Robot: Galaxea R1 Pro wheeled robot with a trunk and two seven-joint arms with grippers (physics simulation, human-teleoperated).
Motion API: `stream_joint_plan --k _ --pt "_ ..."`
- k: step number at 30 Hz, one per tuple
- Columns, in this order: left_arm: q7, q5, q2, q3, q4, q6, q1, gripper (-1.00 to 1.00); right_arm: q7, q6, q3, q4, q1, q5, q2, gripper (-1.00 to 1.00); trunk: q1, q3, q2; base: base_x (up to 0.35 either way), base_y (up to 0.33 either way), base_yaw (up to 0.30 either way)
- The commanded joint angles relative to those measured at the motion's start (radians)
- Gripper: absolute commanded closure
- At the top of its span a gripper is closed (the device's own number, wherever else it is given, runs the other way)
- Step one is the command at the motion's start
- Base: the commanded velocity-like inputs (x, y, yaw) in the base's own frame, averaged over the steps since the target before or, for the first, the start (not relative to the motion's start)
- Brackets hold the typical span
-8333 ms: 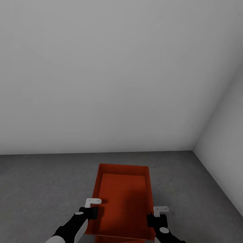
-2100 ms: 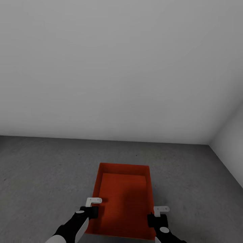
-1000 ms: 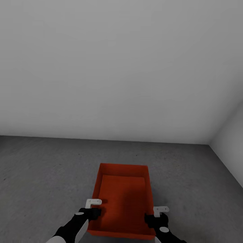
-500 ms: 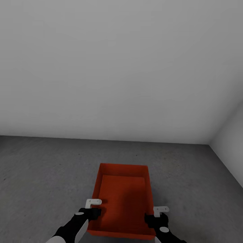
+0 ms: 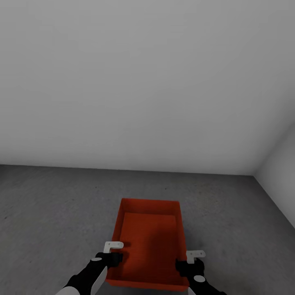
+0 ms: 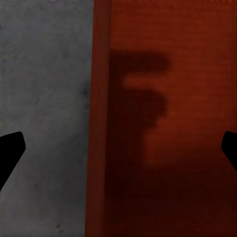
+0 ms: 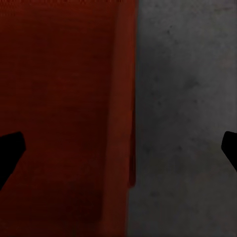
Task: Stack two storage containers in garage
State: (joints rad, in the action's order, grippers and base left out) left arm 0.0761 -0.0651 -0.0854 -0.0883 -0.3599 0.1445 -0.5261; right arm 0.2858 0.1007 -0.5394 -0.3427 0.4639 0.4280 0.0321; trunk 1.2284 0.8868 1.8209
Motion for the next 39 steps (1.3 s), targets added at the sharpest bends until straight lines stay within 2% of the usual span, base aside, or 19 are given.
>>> stream_joint_plan --k 1,39 --pt "0.007 -0.007 0.001 -0.008 -0.002 0.005 0.000 -1.00 0.005 0.005 -0.008 0.001 0.001 0.011 0.000 -1.00 -0.004 -0.002 -0.007 0.000 0.000 0.000" --pt "0.006 -0.007 0.001 -0.007 -0.002 0.000 0.000 -1.00 0.006 0.004 -0.007 0.001 0.001 0.014 -0.001 -1.00 -0.150 -0.122 -0.273 0.000 0.000 0.000"
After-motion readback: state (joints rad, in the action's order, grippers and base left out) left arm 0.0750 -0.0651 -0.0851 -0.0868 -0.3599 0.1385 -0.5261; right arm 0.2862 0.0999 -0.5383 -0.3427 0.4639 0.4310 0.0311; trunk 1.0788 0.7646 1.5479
